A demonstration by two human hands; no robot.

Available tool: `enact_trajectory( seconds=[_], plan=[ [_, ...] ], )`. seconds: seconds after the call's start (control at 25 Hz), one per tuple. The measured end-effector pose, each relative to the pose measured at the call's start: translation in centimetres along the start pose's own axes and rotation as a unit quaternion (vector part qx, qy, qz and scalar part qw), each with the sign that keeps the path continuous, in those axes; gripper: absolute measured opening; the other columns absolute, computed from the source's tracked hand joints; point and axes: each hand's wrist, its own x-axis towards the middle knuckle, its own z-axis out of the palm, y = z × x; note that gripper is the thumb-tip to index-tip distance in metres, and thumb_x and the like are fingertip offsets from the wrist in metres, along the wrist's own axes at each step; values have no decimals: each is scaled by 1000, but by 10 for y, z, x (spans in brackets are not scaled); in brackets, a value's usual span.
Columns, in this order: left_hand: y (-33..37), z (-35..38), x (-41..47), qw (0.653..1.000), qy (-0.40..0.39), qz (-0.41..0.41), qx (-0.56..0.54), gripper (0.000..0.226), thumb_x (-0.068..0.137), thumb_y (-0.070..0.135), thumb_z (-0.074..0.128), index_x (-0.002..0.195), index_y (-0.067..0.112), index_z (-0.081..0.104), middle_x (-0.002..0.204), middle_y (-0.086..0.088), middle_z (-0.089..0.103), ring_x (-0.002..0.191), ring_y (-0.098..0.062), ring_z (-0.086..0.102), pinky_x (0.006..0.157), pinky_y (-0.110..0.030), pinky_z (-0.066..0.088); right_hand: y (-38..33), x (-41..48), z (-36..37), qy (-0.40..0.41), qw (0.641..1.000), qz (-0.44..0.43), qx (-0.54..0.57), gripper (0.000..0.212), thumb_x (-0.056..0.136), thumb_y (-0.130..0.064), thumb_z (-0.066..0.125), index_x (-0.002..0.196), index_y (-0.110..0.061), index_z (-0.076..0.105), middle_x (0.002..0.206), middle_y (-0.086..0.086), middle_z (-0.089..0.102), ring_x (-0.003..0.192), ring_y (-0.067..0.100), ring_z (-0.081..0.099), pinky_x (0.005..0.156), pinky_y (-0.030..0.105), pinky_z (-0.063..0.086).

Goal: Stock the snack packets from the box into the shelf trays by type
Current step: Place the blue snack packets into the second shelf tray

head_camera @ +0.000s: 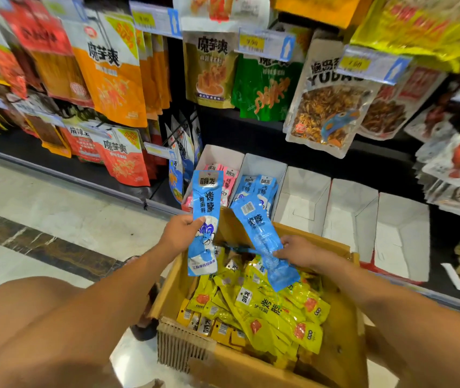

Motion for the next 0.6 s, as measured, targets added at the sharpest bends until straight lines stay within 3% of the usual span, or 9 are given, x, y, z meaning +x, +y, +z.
enact_trajectory(
  seconds=[0.16,0.24,0.32,0.4,0.48,0.6],
  plan=[
    [51,5,-4,999,-23,34,-25,37,103,42,56,87,10,67,88,-4,73,80,-26,70,72,-43,56,-33,-47,-42,28,987,-56,151,8,98,-5,59,103,-11,59,83,3,64,58,11,51,50,15,47],
    [74,12,-6,998,-35,40,-27,37,101,50,53,103,19,72,97,-3,77,90,-26,74,80,-42,59,-42,-59,-59,36,980,-78,179,16,98,-5,60,113,-9,60,85,3,68,56,9,51,50,16,47],
    [93,18,-5,997,-57,52,-28,40,95,62,55,111,29,70,110,7,75,103,-21,71,95,-44,55,-46,-65,-73,51,975,-90,197,20,98,-7,61,117,-9,60,74,-5,69,52,8,52,49,16,46],
    [109,23,-7,991,-101,54,-74,50,86,65,63,122,30,67,121,11,72,113,-18,68,103,-48,52,-46,-66,-78,64,968,-87,228,17,99,-9,60,115,-11,60,80,-3,70,54,9,57,54,18,50],
    [118,29,-5,985,-128,48,-106,49,87,54,70,128,28,65,123,6,73,112,-21,71,101,-51,54,-44,-62,-78,76,959,-70,265,12,100,-13,58,112,-12,59,87,4,66,58,10,62,59,21,54],
    [115,45,-1,981,-135,23,-139,27,99,21,67,126,18,65,115,-5,77,104,-29,74,97,-56,56,-36,-44,-67,96,949,-28,299,20,98,-19,61,116,-9,58,82,6,63,63,13,62,64,26,50]
  ],
)
